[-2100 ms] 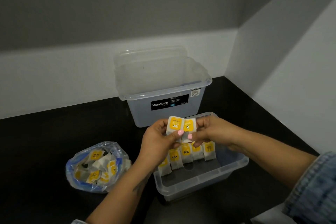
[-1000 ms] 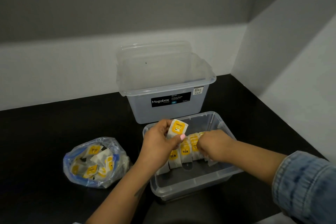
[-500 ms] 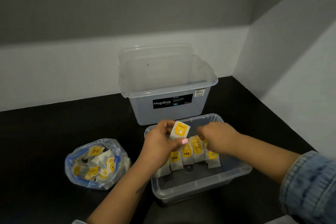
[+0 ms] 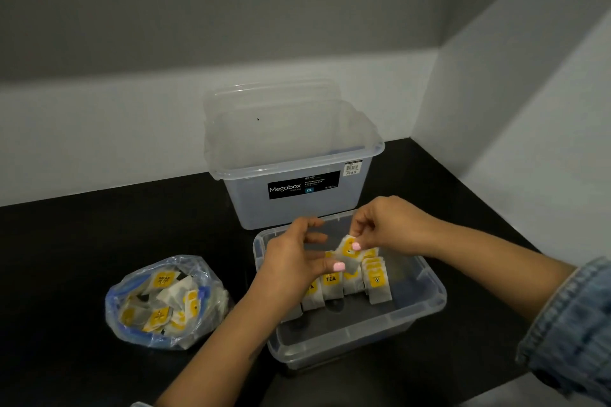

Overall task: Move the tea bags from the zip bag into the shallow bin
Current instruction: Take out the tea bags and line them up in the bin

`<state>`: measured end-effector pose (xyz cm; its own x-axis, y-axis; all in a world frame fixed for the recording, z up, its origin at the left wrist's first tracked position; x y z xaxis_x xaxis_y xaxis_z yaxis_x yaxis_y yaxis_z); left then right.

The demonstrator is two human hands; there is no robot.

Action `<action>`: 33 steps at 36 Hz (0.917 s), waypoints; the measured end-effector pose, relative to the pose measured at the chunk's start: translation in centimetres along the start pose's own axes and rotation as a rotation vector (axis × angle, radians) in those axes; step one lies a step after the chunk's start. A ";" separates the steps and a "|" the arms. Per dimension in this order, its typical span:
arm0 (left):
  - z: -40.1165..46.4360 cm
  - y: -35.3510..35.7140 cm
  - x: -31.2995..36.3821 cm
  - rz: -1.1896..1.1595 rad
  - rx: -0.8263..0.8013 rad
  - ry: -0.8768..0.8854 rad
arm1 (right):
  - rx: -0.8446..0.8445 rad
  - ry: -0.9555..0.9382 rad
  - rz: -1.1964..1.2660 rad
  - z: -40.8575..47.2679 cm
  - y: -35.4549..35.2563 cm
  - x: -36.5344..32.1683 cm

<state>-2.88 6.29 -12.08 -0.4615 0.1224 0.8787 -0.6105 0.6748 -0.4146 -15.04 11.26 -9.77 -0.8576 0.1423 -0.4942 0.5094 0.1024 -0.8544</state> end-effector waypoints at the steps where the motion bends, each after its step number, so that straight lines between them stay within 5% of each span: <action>1: 0.0 -0.1 -0.1 -0.008 0.001 0.002 | -0.031 0.006 -0.070 -0.2 0.2 0.3; 7: -0.3 -0.5 -0.5 -0.019 0.017 0.003 | -0.311 0.003 -0.444 -1.0 3.8 1.5; 17: -0.7 -0.8 -0.6 -0.004 0.034 0.009 | -0.466 -0.108 -0.989 -0.4 7.1 1.4; 27: -0.9 -1.0 -0.6 0.027 0.057 0.008 | -0.449 -0.156 -1.135 0.2 7.7 1.7; 33: -1.2 -1.4 -0.5 0.014 0.075 0.014 | -0.367 -0.317 -0.906 -0.1 7.5 -0.5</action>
<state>-1.03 6.10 -11.68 -0.4619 0.1420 0.8755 -0.6504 0.6169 -0.4432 -10.77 12.00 -15.90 -0.8828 -0.3996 0.2468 -0.3941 0.3444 -0.8521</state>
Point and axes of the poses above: each hand's wrist, its own z-axis towards the middle knuckle, its own y-axis out of the palm, x = y × z, the point moved 10 cm from there along z, towards the middle knuckle, and after that the axes turned 12 degrees about -y, right-handed, at the moved point
